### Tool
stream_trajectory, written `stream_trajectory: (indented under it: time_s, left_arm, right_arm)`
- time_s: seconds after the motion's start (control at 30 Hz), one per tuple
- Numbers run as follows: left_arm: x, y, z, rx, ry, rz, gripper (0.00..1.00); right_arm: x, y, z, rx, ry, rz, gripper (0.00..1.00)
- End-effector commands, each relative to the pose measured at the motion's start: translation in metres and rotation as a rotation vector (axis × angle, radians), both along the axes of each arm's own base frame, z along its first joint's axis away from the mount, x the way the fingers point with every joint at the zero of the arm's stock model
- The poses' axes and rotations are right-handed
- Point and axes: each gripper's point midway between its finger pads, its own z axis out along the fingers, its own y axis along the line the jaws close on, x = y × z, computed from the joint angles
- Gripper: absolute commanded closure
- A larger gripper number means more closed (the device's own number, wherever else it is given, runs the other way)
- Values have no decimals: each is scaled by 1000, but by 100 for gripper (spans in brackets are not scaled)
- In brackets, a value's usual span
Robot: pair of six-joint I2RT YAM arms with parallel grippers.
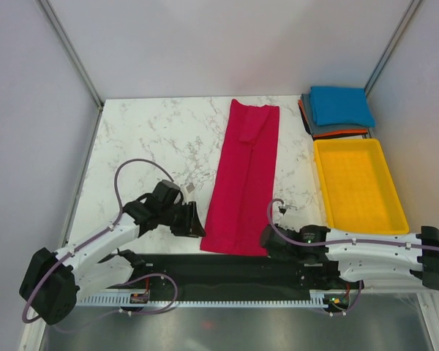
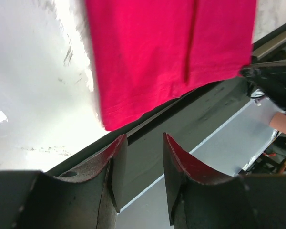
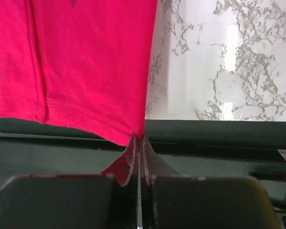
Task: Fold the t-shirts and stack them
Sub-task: Fold the tshirt
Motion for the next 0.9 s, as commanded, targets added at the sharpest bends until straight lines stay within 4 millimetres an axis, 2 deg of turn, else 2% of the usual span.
stream_trajectory:
  time_s: [0.0, 0.1, 0.27, 0.5, 0.87]
  left_arm:
    - [-7, -3, -16, -22, 69, 85, 56]
    - [-10, 3, -30, 20, 76, 105, 55]
    - [-16, -3, -37, -11, 108, 100, 55]
    - [-19, 1, -59, 25, 147, 116, 56]
    - [-19, -3, -67, 22, 156, 120, 66]
  right_arm:
    - [-2, -6, 2, 5, 2, -7, 100]
    - [-1, -5, 5, 19, -7, -4, 100]
    - [4, -2, 13, 39, -35, -4, 100]
    - [5, 0, 14, 32, -37, 1, 100]
    - [6, -1, 16, 55, -49, -14, 100]
